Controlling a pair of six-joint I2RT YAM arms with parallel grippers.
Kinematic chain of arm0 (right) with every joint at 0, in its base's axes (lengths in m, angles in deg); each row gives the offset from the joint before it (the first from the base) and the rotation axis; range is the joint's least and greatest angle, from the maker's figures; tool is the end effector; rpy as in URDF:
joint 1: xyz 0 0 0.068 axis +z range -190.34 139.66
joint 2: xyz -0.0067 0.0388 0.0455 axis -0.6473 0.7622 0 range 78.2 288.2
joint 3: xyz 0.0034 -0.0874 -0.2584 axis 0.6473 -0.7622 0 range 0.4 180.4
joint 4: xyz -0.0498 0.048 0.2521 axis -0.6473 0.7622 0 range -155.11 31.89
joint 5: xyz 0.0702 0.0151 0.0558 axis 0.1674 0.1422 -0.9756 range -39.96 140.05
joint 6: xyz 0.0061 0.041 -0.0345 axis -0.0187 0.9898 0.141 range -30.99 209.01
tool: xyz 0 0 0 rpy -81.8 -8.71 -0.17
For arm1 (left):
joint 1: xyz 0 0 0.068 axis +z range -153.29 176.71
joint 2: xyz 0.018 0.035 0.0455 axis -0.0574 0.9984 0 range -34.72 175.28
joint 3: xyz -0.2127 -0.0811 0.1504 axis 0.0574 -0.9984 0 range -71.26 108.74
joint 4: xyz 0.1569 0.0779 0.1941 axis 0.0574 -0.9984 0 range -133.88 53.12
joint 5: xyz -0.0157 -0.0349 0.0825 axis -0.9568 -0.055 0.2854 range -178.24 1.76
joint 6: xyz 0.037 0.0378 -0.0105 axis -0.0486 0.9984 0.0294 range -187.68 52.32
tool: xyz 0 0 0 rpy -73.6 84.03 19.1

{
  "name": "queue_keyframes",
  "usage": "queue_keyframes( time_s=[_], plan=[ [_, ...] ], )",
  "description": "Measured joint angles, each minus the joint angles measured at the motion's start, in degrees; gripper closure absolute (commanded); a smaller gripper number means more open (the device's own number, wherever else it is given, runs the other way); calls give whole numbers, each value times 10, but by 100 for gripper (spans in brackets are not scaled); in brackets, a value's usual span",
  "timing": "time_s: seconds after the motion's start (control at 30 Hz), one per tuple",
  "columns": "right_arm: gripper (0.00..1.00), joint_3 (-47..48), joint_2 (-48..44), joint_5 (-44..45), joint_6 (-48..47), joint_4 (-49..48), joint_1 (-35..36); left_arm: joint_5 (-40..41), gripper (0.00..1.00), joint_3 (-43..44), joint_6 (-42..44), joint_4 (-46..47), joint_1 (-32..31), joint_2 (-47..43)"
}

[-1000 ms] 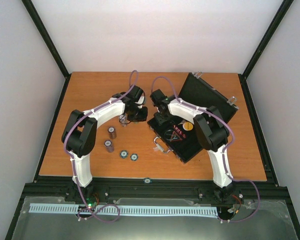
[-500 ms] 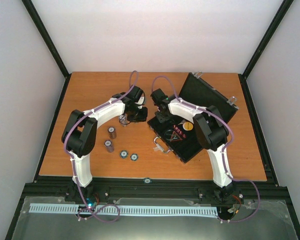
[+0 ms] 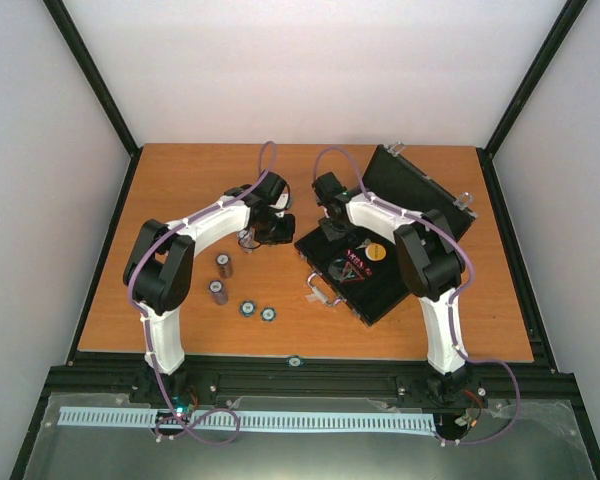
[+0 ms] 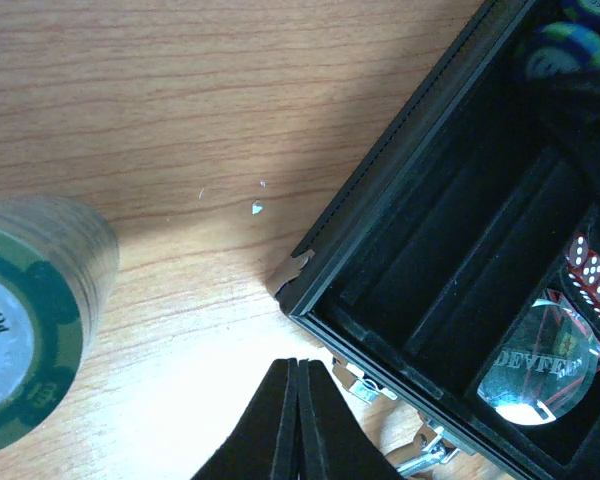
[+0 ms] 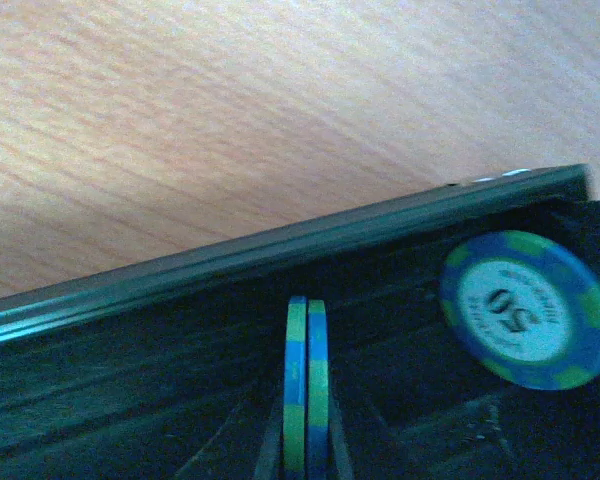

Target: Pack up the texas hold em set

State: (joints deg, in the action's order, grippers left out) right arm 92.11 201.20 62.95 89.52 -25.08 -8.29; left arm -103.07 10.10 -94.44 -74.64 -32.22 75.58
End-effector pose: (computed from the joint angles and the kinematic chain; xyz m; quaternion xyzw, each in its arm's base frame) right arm 0.3764 0.2263 0.1560 -0.2489 0.9486 -0.0612 0.1858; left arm 0.3439 -0.2005 0.1955 0.0444 0.9705 -0.2053 0.1180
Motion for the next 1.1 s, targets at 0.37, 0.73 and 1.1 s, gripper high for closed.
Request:
queue_keyframes(
  time_s=[0.37,0.73,1.1],
  plan=[
    [88,-3,-13,-2,-7,-12,-51,-2,99,0,0,0,0,9],
    [52,9,-3,0,-14,-3,-56,-5,99,0,0,1,0,10],
    [51,15,-3,21,-15,5,-62,-9,99,0,0,2,0,10]
  ],
)
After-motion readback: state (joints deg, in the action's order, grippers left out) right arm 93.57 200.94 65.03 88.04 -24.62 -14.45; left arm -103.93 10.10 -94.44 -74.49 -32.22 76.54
